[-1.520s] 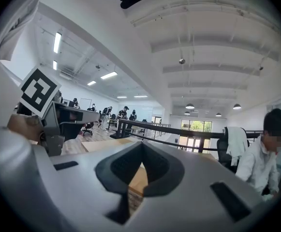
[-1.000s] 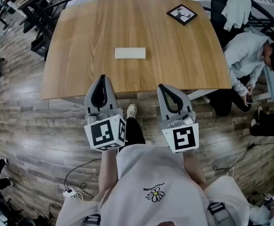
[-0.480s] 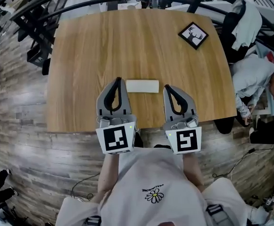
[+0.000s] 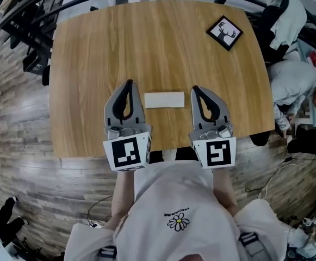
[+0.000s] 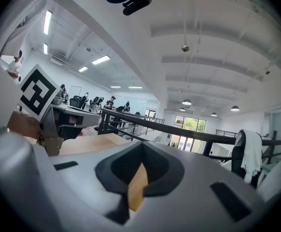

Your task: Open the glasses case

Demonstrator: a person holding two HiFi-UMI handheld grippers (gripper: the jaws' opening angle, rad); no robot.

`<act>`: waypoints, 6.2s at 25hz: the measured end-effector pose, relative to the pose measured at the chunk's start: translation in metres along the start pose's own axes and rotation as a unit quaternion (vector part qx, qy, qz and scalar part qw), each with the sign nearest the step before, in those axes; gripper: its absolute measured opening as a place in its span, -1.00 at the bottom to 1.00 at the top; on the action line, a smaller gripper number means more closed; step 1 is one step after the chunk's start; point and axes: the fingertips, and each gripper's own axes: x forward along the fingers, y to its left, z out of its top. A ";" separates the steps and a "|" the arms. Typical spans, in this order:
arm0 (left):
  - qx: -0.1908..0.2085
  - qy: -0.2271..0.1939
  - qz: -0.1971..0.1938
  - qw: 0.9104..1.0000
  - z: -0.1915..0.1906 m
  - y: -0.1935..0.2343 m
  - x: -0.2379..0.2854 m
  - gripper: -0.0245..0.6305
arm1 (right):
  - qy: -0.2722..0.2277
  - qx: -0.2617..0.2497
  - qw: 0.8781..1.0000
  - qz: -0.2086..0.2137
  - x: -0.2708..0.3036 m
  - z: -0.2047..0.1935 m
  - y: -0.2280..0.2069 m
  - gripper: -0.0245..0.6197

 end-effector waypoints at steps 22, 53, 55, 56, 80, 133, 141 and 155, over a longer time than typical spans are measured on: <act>-0.152 0.119 -0.004 0.981 -0.082 0.017 0.016 -0.59 | -0.005 -0.004 0.983 0.185 0.023 -0.016 0.006 -0.67; -0.258 0.401 -0.071 0.876 -0.287 -0.032 -0.021 -0.48 | 0.284 -0.291 0.817 0.409 0.026 -0.267 0.070 -0.12; -0.240 0.411 -0.082 0.875 -0.289 -0.036 -0.021 -0.55 | 0.290 -0.289 0.816 0.408 0.027 -0.272 0.070 -0.12; -0.231 0.416 -0.082 0.876 -0.290 -0.036 -0.021 -0.61 | 0.292 -0.289 0.816 0.407 0.027 -0.274 0.069 -0.12; -0.225 0.430 -0.085 0.870 -0.293 -0.034 -0.021 -0.74 | 0.345 -0.221 0.797 0.443 0.036 -0.269 0.063 -0.12; -0.217 0.421 -0.080 0.877 -0.291 -0.038 -0.019 -0.57 | 0.292 -0.226 0.868 0.332 0.088 -0.224 0.031 -0.82; -0.168 0.289 -0.056 0.941 -0.181 -0.006 0.022 -0.54 | 0.155 -0.103 0.948 0.258 0.100 -0.115 0.001 -0.74; -0.002 -0.086 -0.041 0.995 0.084 -0.056 0.042 -0.87 | -0.136 0.089 0.987 0.001 0.015 0.055 -0.081 -0.90</act>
